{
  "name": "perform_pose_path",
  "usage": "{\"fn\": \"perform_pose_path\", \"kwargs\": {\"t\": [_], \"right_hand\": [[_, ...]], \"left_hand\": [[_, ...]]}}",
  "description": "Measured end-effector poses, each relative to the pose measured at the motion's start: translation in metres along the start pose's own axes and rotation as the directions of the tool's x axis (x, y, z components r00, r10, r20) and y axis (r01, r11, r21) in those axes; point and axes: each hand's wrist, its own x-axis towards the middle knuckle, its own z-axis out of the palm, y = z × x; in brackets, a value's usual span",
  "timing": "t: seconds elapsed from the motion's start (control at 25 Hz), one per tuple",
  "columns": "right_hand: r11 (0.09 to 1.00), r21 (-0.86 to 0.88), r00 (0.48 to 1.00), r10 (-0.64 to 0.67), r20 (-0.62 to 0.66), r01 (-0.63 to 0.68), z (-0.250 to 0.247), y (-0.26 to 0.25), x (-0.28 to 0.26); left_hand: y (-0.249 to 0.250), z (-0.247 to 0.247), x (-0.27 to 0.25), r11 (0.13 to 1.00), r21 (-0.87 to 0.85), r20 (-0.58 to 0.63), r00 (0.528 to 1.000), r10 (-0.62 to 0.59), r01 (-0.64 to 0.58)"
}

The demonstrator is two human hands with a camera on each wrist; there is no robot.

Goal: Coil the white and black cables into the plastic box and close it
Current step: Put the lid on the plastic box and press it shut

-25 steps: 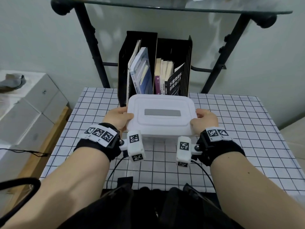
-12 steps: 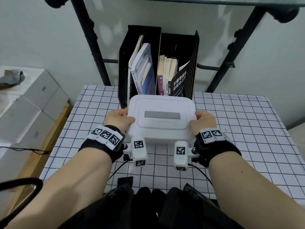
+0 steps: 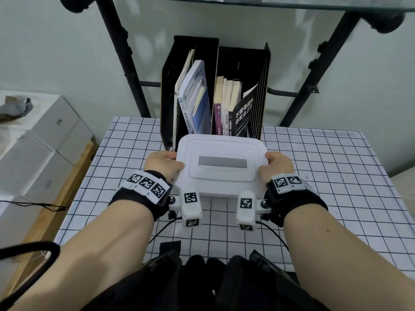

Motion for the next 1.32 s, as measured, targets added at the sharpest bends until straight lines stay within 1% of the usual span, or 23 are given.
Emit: {"fn": "perform_pose_path", "kwargs": {"t": [0.28,0.48,0.72,0.88,0.96,1.08,1.16,1.24,1.32], "right_hand": [[1.0,0.005,1.0,-0.001,0.006,0.001,-0.001,0.002,-0.001],[0.999,0.048,1.0,0.003,-0.012,-0.002,-0.001,0.004,-0.001],[1.0,0.015,1.0,0.02,0.007,-0.021,-0.001,0.003,0.003],[0.998,-0.038,0.999,0.043,0.0,-0.043,0.002,0.003,0.008],[0.994,-0.1,0.999,0.05,-0.007,-0.051,0.002,0.003,0.009],[0.961,-0.266,0.998,0.066,-0.019,-0.068,0.001,0.0,0.007],[0.961,-0.266,0.997,0.079,0.0,-0.077,-0.003,-0.003,0.004],[0.971,-0.218,0.992,0.112,0.059,-0.097,-0.008,-0.005,0.002],[0.97,-0.202,0.984,0.153,0.094,-0.131,-0.013,-0.005,0.001]], "left_hand": [[-0.006,-0.002,0.0,1.0,0.017,0.014,1.0,-0.005,0.005],[-0.005,-0.001,0.002,0.999,0.041,0.013,1.0,-0.002,0.001],[-0.005,0.002,0.004,0.996,0.086,0.014,1.0,-0.008,0.007],[-0.005,0.002,0.006,0.985,0.169,0.011,1.0,0.018,-0.019],[-0.004,0.002,0.006,0.984,0.176,0.001,1.0,0.003,-0.003],[-0.002,0.002,0.007,0.978,0.205,-0.027,0.999,-0.021,0.026],[0.001,-0.001,0.005,0.962,0.265,-0.005,0.998,-0.063,0.062],[0.004,-0.003,0.003,0.942,0.324,0.043,0.993,-0.114,0.094],[0.003,-0.003,0.004,0.93,0.345,0.072,0.985,-0.159,0.125]]}}
